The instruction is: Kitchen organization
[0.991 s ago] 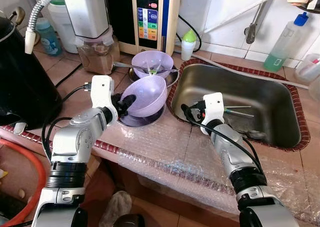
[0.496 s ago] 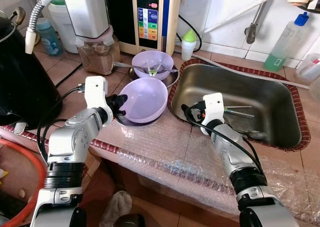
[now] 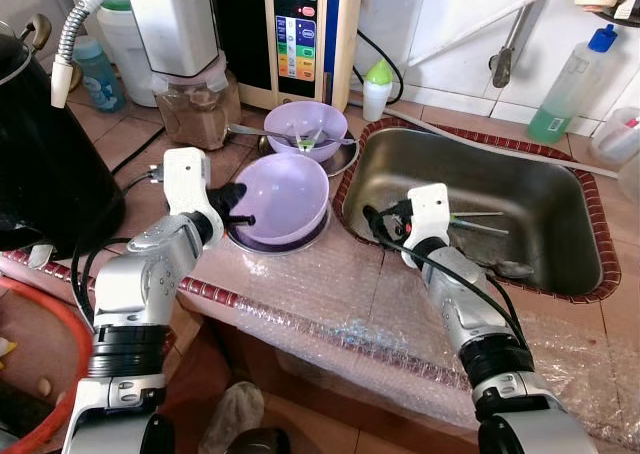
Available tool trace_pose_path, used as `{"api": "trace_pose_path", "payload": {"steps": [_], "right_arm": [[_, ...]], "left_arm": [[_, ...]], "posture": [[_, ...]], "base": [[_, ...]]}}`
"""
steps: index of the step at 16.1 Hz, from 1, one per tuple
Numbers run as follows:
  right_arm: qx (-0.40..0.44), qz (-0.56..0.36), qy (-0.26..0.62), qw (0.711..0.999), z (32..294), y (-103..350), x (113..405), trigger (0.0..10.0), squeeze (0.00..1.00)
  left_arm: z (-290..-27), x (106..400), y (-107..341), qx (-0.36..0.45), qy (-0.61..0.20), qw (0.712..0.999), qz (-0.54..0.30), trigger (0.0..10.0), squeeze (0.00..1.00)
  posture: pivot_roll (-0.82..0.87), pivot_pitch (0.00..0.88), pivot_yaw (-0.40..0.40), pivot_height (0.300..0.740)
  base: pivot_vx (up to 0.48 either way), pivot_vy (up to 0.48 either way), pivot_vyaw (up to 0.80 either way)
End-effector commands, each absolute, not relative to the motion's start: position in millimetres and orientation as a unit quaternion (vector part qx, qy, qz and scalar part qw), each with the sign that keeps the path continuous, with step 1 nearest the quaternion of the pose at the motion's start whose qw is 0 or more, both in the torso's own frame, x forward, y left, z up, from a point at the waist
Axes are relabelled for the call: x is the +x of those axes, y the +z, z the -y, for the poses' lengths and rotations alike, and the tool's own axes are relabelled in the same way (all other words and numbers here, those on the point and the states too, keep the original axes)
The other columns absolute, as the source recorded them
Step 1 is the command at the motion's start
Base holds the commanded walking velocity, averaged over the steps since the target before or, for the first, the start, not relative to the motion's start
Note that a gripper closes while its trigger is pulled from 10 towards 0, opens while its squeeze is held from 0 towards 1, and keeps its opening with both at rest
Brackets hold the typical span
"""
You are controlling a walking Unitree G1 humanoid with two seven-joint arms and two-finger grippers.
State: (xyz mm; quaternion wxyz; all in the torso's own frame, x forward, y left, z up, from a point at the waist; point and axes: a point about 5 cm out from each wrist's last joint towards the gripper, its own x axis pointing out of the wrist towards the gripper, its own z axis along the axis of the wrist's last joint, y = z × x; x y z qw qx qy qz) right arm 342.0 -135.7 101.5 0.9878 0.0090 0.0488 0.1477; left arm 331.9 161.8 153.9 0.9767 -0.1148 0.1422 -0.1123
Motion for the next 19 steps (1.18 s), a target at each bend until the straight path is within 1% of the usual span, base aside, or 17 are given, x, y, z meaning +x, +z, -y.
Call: {"api": "trace_pose_path", "payload": {"steps": [1,4,6,7,10,11,13,14,15,17,19], "right_arm": [[0.028,-0.004,0.151,0.988,135,121,347,10.0,0.00],[0.101,0.033,0.182,0.978,125,141,348,10.0,0.00],[0.136,0.024,0.250,0.958,108,144,340,10.0,0.00],[0.134,0.021,0.294,0.946,98,144,333,10.0,0.00],[0.138,0.021,0.324,0.936,91,147,329,10.0,0.00],[0.132,0.015,0.332,0.934,88,147,328,10.0,0.00],[0.110,-0.013,0.313,0.943,88,139,331,10.0,0.00],[0.108,-0.036,0.280,0.953,90,133,336,1.8,0.00],[0.112,-0.056,0.252,0.960,92,129,342,0.0,0.00],[0.107,-0.055,0.261,0.958,86,136,347,0.0,0.00],[0.131,-0.061,0.237,0.961,84,141,354,0.0,0.00]], "left_arm": [[-163,331,157,-0.114,-0.108,0.979,-0.130,0.0,0.00],[-155,330,157,-0.100,-0.113,0.982,-0.114,0.0,0.00],[-153,330,164,-0.084,-0.111,0.987,-0.078,0.0,0.00],[-151,331,168,-0.073,-0.111,0.989,-0.060,0.0,0.00],[-149,332,172,-0.059,-0.117,0.990,-0.045,0.0,0.00],[-148,332,173,-0.062,-0.118,0.990,-0.040,0.0,0.00],[-146,331,176,-0.064,-0.123,0.990,-0.021,0.0,0.00],[-145,331,178,-0.065,-0.126,0.990,-0.010,0.0,0.00],[-145,331,180,-0.065,-0.130,0.989,-0.002,0.0,0.00],[-141,330,187,-0.069,-0.145,0.987,0.020,0.0,0.00],[-138,330,190,-0.066,-0.154,0.985,0.030,0.0,0.00]], "posture": [[0.06,0.000,0.038,0.740],[0.06,0.000,0.036,0.740],[0.06,0.000,0.035,0.740],[0.06,0.000,0.031,0.740],[0.07,0.000,0.028,0.740],[0.06,0.000,0.023,0.740],[0.06,0.000,0.022,0.740],[0.06,0.000,0.024,0.740],[0.06,0.000,0.024,0.740],[0.06,0.000,0.026,0.740],[0.06,0.000,0.026,0.740]], "base": [[0.000,0.000,0.00],[0.000,0.000,0.00],[0.000,0.000,0.00],[0.000,0.000,0.00],[0.000,0.000,0.00],[0.000,0.000,0.00],[0.000,0.000,0.00],[0.000,0.000,0.00],[0.000,0.000,0.00],[0.000,0.000,0.00],[0.000,0.000,0.00]]}}
